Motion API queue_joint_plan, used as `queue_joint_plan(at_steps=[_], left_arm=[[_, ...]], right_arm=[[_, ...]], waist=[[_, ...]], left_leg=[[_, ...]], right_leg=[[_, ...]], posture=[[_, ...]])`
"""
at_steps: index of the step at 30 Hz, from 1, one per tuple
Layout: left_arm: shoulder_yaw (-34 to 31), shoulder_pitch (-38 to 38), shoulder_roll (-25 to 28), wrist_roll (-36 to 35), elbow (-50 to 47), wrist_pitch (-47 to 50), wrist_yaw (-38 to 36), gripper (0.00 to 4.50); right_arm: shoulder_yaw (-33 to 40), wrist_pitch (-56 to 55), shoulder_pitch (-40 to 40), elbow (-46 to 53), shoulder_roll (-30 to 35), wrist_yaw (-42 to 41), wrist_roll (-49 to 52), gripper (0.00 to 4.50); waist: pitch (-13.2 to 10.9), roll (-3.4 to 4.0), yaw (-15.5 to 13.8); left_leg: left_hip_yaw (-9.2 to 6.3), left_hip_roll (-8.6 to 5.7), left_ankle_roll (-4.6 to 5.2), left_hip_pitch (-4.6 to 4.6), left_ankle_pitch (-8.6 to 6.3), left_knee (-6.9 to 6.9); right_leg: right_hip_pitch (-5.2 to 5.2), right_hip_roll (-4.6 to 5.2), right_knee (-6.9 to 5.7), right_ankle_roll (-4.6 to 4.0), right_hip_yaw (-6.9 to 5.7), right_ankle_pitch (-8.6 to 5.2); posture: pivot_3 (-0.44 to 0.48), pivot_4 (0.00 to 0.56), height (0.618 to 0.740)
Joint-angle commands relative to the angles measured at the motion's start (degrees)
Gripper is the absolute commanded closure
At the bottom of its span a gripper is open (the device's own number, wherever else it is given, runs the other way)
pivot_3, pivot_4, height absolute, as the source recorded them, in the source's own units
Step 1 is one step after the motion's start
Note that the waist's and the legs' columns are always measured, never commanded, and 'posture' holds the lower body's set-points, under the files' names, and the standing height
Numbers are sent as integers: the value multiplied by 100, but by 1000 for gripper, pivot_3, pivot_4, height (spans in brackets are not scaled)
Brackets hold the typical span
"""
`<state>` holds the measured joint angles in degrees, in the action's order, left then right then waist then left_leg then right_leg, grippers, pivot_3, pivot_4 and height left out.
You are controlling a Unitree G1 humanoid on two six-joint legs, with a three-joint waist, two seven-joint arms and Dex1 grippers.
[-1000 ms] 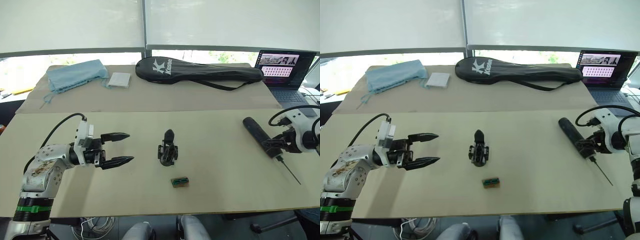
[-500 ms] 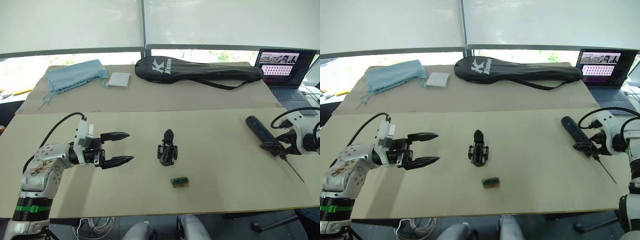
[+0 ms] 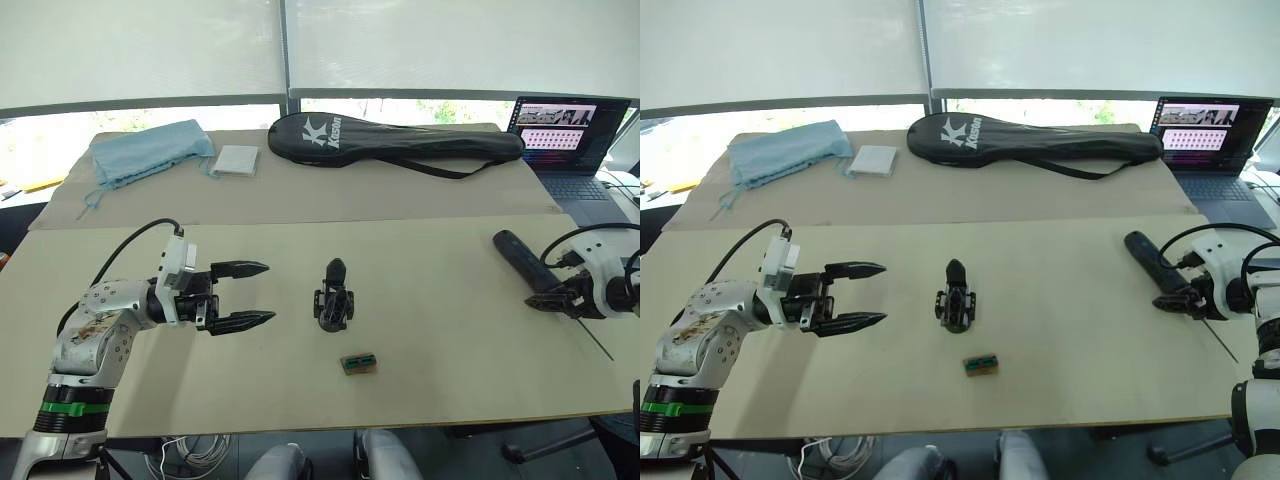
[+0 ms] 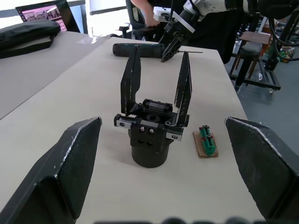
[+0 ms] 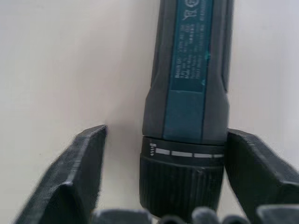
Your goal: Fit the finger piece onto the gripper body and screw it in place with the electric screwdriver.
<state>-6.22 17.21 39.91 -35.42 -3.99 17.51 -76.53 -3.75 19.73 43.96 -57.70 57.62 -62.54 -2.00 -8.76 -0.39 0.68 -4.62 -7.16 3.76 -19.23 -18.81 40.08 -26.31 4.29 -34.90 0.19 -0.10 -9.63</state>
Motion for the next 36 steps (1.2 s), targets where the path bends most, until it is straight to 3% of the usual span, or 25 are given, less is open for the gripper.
queue_joint_plan(at_steps=[1,3,7,10,12,16,20,26,34,36], left_arm=[[-42,76,4,-58,-62,-47,-38,0],[-55,46,8,-83,-93,-51,-62,0],[-75,-21,27,-110,-129,-63,-131,0],[-87,-82,50,-108,-106,-103,-200,0],[-78,-189,40,4,-81,-341,-289,0],[17,-459,99,101,-160,-554,-480,0],[76,-758,67,48,-367,-569,-562,0],[167,-930,-64,79,-512,-599,-483,0],[237,-921,-143,39,-617,-500,-384,0],[247,-962,-139,23,-678,-478,-368,0]], right_arm=[[119,-110,1,-52,-2,-130,51,1847],[299,-153,5,-38,23,9,150,2484],[621,-221,-198,428,197,-187,435,2536],[963,529,-758,1835,424,-611,893,2536],[1432,1641,-1728,3830,566,-642,1372,2536],[2312,3287,-3219,6814,456,-230,2016,2536],[2613,3738,-4046,8270,253,141,2257,2537],[2202,3902,-4620,9103,-136,765,2383,2537],[1362,3289,-4290,8201,-70,837,2253,2537],[1247,3296,-4267,8111,20,708,2319,1503]], waist=[[0,0,2],[0,0,7],[0,4,1],[-3,35,-2],[-2,60,-18],[0,70,-75],[-4,62,-130],[-5,47,-221],[-8,43,-173],[-8,42,-154]], left_leg=[[0,0,0,0,0,0],[0,0,0,0,0,-1],[0,0,0,-1,0,-1],[0,-1,0,-7,0,-1],[2,-2,0,-8,0,0],[1,6,-1,-15,0,-10],[2,4,4,-8,-4,-2],[2,-2,16,-7,-11,17],[3,-4,12,-4,-12,16],[3,-2,12,-4,-11,15]], right_leg=[[0,0,0,0,0,0],[0,-1,0,0,0,0],[-2,0,-1,0,1,0],[-8,0,-2,0,2,0],[-11,-1,-4,0,5,0],[-22,-6,-7,0,2,-1],[-8,-4,-5,5,4,1],[3,2,3,16,-6,3],[2,2,3,16,-5,4],[1,1,3,15,-7,4]], posture=[[0,150,740],[0,150,740],[0,150,740],[0,150,740],[0,150,740],[0,150,740],[0,150,740],[0,150,740],[0,150,740],[0,150,740]])
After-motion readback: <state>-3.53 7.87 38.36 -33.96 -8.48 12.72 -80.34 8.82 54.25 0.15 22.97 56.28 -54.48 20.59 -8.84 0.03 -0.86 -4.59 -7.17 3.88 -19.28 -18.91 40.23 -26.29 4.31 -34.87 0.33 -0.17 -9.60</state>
